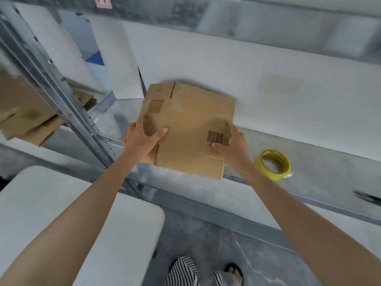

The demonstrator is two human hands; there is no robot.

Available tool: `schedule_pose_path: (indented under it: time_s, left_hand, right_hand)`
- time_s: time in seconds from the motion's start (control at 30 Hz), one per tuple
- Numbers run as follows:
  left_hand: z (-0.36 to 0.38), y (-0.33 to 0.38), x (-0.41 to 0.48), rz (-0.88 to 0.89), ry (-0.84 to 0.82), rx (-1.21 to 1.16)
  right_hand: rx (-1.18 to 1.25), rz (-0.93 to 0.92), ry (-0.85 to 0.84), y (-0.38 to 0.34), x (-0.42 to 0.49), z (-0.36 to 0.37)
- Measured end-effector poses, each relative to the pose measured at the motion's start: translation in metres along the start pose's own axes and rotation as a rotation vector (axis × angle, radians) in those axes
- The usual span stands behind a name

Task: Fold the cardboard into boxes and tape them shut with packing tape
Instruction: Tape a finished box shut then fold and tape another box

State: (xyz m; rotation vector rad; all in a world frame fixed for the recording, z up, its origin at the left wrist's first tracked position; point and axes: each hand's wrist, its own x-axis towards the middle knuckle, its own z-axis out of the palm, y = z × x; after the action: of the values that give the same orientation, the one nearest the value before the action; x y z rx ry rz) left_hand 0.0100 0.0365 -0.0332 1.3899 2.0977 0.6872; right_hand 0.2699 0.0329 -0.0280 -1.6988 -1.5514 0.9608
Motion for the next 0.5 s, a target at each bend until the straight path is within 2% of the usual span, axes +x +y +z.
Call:
schedule_pose_path:
  time_s: [0.27,0.5]
  left_hand:
    - [0.016,0.062,-0.086,0.117,0.046,-0.217]
    - [0.088,0.144,-0.184,0.213,0.091,-0.237]
  right_hand:
    - [0.149,-0.098,0.031,0.026,-0.027,-0.082]
    - [0.228,-0.16,-0.009,0.078,-0.057,-0.203]
